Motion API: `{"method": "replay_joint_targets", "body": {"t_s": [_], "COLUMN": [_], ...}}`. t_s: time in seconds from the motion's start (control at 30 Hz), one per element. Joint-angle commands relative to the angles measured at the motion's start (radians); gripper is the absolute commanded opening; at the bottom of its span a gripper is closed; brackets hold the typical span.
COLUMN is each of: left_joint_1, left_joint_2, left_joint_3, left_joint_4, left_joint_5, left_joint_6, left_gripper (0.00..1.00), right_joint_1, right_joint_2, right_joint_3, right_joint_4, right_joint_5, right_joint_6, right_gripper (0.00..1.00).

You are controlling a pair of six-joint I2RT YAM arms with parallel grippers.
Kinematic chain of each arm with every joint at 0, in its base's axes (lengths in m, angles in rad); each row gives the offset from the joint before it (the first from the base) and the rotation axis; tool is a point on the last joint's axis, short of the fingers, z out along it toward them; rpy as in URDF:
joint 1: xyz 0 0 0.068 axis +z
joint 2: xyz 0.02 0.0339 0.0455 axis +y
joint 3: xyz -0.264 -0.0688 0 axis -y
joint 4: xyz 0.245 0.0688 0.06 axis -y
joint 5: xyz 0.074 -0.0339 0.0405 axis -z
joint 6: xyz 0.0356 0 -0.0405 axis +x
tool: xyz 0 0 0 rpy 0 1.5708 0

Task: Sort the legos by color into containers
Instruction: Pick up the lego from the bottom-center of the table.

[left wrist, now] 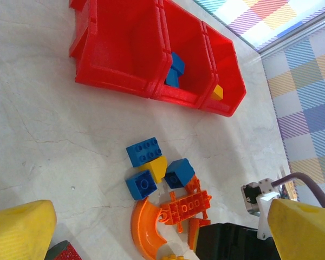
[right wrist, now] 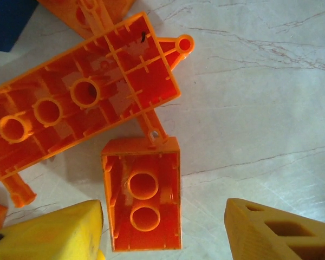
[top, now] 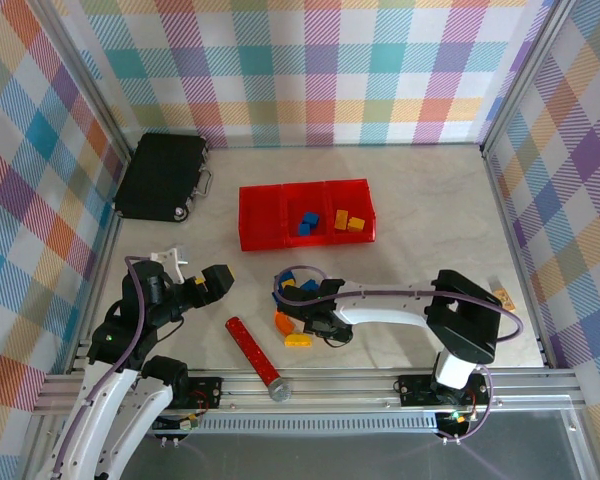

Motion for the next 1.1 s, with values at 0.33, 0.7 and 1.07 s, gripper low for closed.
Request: {"method": "replay_joint_targets", "body": {"t_s": [0.33,0.7,1.07], "left_joint_1": [-0.013,-0.013,-0.013], "left_joint_2": [-0.027,-0.064,-0.082], "left_joint_3": [-0.007,-0.003,0.010], "left_joint_4": [-0.007,-0.030,-0.062], "left_joint_5": [-0.023,-0.075,-0.136], "left_joint_6": [0.001,-0.005,-0.011], "left_gripper": [1.00,1.00,0.99], "right_joint_1": [0.002,-0.005,-0.033], "right_joint_2": [0.038,0.079,0.045], "right_joint_3": [0.008,0.035,0.132], "right_joint_4": [0.031,0.029,-0.046], "right_joint_5": [0.007,-0.006,0.046], "right_joint_6": [-0.052,-0.124,-0.312], "right_gripper": [0.51,0.37,0.23]}}
